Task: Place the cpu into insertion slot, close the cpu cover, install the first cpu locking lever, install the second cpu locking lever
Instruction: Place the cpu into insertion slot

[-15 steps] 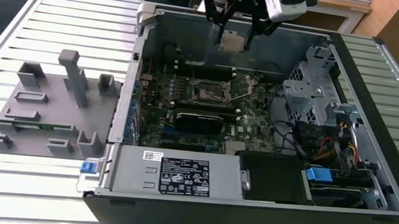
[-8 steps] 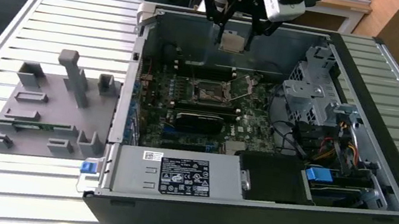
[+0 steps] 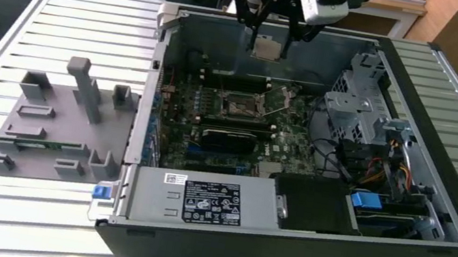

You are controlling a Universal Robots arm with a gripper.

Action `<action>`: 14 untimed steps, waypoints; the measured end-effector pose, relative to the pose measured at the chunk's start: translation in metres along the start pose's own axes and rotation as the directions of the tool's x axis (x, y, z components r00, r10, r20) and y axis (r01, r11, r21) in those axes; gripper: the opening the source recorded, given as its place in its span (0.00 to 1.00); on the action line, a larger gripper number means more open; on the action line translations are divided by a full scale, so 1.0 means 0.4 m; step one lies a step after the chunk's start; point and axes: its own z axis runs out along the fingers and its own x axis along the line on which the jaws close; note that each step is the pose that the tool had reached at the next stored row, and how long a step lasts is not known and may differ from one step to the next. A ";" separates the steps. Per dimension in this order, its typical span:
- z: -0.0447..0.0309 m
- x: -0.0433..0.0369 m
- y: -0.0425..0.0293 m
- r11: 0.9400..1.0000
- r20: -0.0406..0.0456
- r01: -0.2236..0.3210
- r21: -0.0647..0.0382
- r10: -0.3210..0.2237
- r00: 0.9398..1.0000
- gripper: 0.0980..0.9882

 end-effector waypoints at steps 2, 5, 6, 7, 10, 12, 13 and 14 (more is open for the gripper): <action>0.000 0.000 0.000 1.000 0.001 -0.008 0.000 0.008 1.000 0.50; 0.000 0.000 0.000 1.000 0.002 -0.018 0.000 0.018 1.000 0.50; 0.000 0.000 0.000 1.000 0.002 -0.021 0.000 0.021 1.000 0.50; 0.000 0.000 0.000 1.000 0.002 -0.025 0.000 0.025 1.000 0.50; 0.000 0.000 0.000 0.999 0.003 -0.034 -0.001 0.034 0.999 0.50; 0.000 0.000 0.000 0.999 0.004 -0.040 -0.001 0.040 0.999 0.50; 0.000 0.000 0.000 0.999 0.004 -0.043 -0.001 0.043 0.999 0.50; 0.000 0.000 0.000 0.999 0.004 -0.046 -0.001 0.046 0.999 0.50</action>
